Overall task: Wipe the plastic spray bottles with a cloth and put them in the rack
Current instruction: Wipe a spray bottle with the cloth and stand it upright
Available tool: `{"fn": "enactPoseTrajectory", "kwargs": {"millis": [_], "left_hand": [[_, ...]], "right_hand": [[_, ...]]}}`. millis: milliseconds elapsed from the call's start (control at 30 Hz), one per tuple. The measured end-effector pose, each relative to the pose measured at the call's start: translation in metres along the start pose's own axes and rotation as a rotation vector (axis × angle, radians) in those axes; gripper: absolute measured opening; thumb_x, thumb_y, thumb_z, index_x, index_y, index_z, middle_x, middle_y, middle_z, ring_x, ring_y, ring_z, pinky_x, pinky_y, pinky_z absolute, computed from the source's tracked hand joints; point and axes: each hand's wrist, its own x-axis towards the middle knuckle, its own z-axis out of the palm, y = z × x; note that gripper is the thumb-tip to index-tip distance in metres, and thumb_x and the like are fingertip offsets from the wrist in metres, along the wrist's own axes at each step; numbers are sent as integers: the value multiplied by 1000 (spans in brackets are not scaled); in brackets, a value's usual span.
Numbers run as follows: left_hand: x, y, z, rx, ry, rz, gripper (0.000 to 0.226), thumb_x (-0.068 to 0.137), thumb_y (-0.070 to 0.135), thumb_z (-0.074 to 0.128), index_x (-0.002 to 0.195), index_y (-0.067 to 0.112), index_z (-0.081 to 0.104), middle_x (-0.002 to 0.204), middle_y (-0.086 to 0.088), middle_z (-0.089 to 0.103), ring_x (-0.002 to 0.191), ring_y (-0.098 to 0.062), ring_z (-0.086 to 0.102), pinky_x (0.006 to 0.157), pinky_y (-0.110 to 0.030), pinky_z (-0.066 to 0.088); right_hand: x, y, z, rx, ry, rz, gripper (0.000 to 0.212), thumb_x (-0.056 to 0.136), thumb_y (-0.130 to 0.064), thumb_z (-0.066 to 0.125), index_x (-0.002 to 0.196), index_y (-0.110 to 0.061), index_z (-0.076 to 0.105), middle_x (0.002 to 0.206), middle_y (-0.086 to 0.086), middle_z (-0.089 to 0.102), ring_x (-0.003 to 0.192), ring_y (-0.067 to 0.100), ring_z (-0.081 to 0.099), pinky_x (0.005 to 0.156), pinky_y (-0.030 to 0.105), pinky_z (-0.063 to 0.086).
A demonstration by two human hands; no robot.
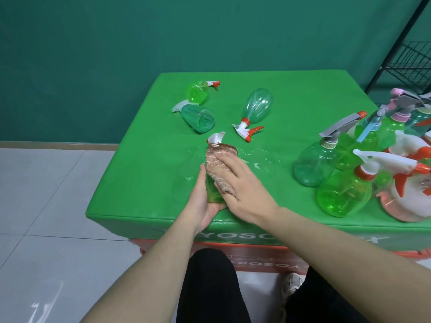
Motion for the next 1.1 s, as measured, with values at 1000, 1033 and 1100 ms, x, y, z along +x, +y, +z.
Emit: {"fn": "enactPoseTrajectory", "kwargs": {"millis": [1000,1033,1100], "left_hand": [[-7,3,2,-8,-46,62,41,107,44,40,130,20,64,128,-10,70,117,-23,68,93,-48,55],[-7,4,3,-5,-50,54,42,106,45,41,131,20,64,128,-9,70,116,-23,68,95,-49,54],[-6,4,2,-15,-58,39,45,106,46,41,135,18,61,132,-10,68,120,-25,66,101,-52,50]], "right_hand": [[36,-20,-4,16,39,298,72,98,-62,33,156,-19,38,160,-2,38,147,13,29,124,36,21],[38,-19,-3,74,49,334,68,100,-59,35,156,-20,38,160,-2,38,147,13,29,125,36,20],[41,-16,-1,177,78,390,62,104,-54,38,156,-20,39,160,-3,39,147,12,30,125,37,21]]}}
